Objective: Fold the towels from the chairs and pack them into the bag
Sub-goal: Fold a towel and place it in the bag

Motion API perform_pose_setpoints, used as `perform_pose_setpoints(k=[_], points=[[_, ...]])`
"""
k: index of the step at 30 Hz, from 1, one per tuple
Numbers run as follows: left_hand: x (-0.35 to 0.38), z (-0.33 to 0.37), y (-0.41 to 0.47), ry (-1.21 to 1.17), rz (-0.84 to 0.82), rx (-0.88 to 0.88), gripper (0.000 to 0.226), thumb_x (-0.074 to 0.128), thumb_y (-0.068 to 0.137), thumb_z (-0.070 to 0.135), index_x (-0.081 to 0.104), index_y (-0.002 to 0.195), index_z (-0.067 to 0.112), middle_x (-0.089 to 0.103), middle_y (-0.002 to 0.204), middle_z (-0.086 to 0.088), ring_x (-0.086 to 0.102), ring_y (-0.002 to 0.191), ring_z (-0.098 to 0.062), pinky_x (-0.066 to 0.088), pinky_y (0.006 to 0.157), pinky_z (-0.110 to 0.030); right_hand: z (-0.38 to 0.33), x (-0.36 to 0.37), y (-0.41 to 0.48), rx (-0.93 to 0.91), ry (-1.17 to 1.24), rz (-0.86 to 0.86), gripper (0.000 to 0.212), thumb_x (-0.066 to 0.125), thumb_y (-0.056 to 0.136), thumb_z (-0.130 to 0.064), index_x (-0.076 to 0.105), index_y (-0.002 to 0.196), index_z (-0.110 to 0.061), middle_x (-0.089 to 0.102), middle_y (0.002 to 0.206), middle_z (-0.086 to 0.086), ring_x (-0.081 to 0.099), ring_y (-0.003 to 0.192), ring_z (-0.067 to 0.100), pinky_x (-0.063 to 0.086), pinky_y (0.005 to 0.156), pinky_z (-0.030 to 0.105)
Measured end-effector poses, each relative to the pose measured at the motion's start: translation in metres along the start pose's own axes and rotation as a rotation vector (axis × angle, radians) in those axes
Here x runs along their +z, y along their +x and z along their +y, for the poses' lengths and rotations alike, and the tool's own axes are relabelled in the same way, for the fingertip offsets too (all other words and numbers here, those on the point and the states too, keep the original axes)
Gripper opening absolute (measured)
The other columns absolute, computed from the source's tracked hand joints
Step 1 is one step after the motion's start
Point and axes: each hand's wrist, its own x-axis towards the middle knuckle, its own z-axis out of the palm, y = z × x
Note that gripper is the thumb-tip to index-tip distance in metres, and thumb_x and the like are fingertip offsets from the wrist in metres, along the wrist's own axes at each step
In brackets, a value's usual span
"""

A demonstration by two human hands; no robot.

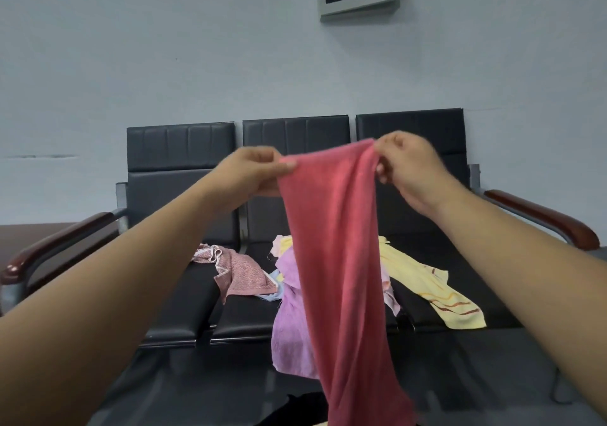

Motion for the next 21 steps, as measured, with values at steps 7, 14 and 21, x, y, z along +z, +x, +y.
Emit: perform_pose_setpoints(k=[7,14,21], points=[[-0.004,0.012,0.014,0.368,0.089,-0.061,0.024,0.082,0.082,0.021,0.061,0.077,0.012,0.072,0.077,-0.006,0.072,0.074,-0.016,0.060,0.073,-0.029,-0.003,-0.003,0.014,0.086,-0.263,-0.028,0.030,0.048,0.099,-0.007,0.058,0.073,0.002,0.045,0.069,0.008,0.042,0.062,0.021,0.043,0.063,0.030],[0.005,-0.007,0.014,0.302,0.208,-0.016,0.025,0.084,0.082,0.018,0.070,0.099,0.005,0.074,0.094,-0.010,0.072,0.075,-0.006,0.056,0.067,-0.016,0.015,0.005,0.015,0.009,-0.376,0.105,0.034,0.062,0.102,-0.015,0.061,0.135,-0.009,0.069,0.121,0.004,0.065,0.105,0.018,0.055,0.097,0.036],[0.008,-0.007,0.013,0.129,0.176,-0.016,0.010,0.069,0.097,0.023,0.068,0.092,0.014,0.068,0.083,0.000,0.066,0.078,-0.010,0.059,0.078,-0.030,0.016,0.003,0.012,-0.020,-0.222,0.003,0.018,0.062,0.102,-0.019,0.076,0.114,-0.016,0.072,0.094,-0.004,0.063,0.083,0.007,0.053,0.079,0.027]])
